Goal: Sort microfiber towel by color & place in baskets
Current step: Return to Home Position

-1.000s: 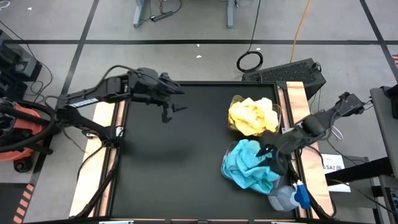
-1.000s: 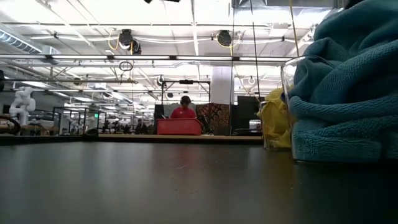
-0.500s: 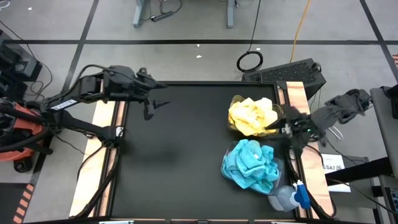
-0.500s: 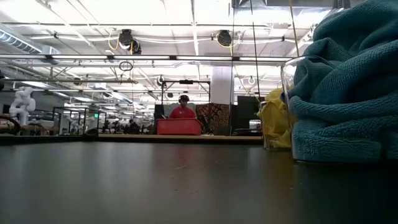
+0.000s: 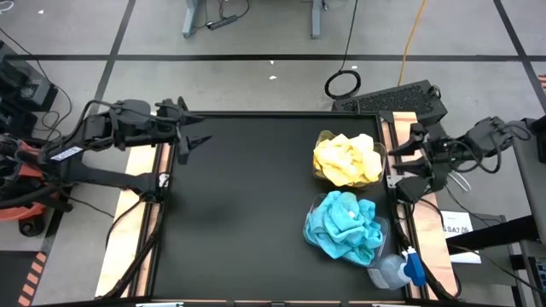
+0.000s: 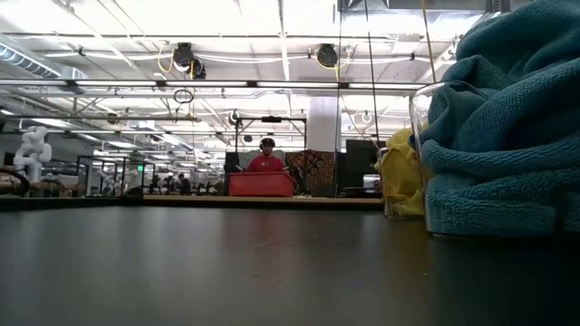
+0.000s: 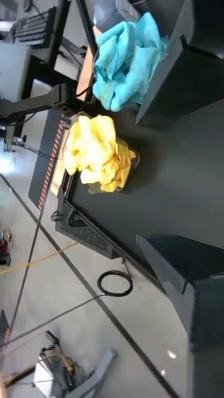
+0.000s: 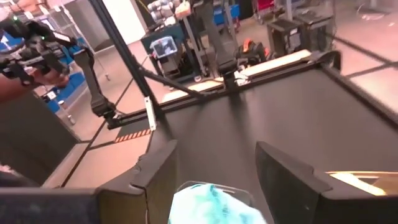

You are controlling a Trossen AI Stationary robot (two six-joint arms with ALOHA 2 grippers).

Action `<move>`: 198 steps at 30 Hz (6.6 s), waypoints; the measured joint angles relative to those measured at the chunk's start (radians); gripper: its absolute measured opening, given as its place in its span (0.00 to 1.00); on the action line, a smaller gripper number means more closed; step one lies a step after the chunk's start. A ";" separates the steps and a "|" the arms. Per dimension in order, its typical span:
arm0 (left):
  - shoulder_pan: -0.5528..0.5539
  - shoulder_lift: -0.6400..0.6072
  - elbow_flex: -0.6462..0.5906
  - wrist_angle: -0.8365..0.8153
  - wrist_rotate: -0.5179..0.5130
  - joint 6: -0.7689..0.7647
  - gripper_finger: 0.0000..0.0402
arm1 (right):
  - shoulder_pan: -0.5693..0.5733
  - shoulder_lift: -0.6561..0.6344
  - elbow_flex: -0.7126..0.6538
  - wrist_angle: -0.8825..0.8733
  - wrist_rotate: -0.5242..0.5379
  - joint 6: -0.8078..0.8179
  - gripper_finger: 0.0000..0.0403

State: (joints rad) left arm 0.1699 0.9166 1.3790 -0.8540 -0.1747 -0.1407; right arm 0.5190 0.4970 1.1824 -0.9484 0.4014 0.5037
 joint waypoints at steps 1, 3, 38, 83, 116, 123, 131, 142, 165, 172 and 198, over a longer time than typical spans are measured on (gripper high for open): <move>0.000 -0.019 -0.025 0.010 -0.004 -0.014 0.74 | 0.000 -0.013 0.000 -0.006 0.011 -0.009 0.50; 0.000 -0.057 -0.080 0.042 -0.013 -0.047 0.74 | 0.000 -0.039 0.000 -0.025 0.026 -0.023 0.50; 0.000 -0.489 -0.914 0.590 -0.089 -0.391 0.74 | -0.003 -0.494 -0.556 0.062 0.150 0.144 0.50; 0.000 -0.724 -1.314 0.719 0.016 -0.481 0.74 | -0.003 -0.490 -1.004 0.380 0.196 0.449 0.50; 0.000 -0.722 -1.316 0.718 0.012 -0.401 0.74 | -0.003 -0.490 -1.004 0.383 0.196 0.446 0.50; 0.000 -0.723 -1.316 0.718 0.013 -0.402 0.74 | -0.003 -0.490 -1.004 0.383 0.196 0.446 0.50; 0.000 -0.722 -1.316 0.718 0.013 -0.402 0.74 | -0.003 -0.490 -1.003 0.383 0.196 0.446 0.50; 0.000 -0.723 -1.316 0.718 0.013 -0.402 0.74 | -0.003 -0.490 -1.003 0.383 0.196 0.446 0.50; 0.000 -0.723 -1.316 0.718 0.014 -0.402 0.74 | -0.003 -0.489 -1.003 0.383 0.196 0.446 0.50; 0.000 -0.723 -1.316 0.718 0.014 -0.402 0.74 | -0.003 -0.489 -1.003 0.383 0.196 0.446 0.50; 0.000 -0.723 -1.316 0.718 0.014 -0.402 0.74 | -0.003 -0.489 -1.003 0.383 0.196 0.446 0.50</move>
State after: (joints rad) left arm 0.1703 0.1940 0.0628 -0.1360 -0.1612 -0.5426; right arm 0.5163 0.0078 0.1795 -0.5656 0.5975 0.9493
